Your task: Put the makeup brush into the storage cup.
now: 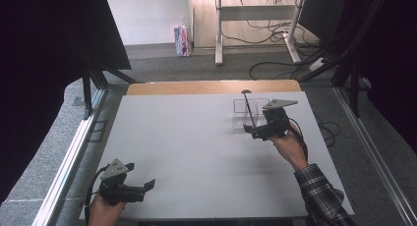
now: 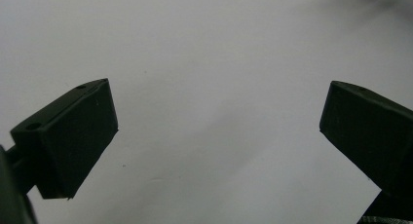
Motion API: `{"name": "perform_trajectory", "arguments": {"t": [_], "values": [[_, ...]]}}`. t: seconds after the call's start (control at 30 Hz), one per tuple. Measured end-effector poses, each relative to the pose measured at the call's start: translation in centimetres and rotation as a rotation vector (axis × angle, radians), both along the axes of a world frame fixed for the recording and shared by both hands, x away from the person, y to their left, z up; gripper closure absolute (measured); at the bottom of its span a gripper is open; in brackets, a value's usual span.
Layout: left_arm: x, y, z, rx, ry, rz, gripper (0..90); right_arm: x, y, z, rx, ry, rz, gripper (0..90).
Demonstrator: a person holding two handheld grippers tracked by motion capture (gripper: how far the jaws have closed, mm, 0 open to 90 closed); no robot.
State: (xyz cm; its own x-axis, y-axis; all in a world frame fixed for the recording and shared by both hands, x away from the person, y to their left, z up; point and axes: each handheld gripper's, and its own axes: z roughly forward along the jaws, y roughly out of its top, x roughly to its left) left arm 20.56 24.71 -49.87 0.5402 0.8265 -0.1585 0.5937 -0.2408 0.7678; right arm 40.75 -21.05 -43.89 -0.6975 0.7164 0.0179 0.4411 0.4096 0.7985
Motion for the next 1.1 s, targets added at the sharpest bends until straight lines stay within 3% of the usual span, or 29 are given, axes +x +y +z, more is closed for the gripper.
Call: {"name": "perform_trajectory", "arguments": {"t": [0.33, 1.1], "values": [[-0.1, 0.2, 0.1, -0.024, -0.015, 0.007, 0.9, -1.1, -0.1, -0.4, 0.001, 0.010, 0.014, 1.1], [-0.2, 0.2, 0.3, -0.009, -0.021, 0.024, 0.0, -3.5, -0.4, -1.2, -0.017, 0.043, 0.052, 0.4]]}}
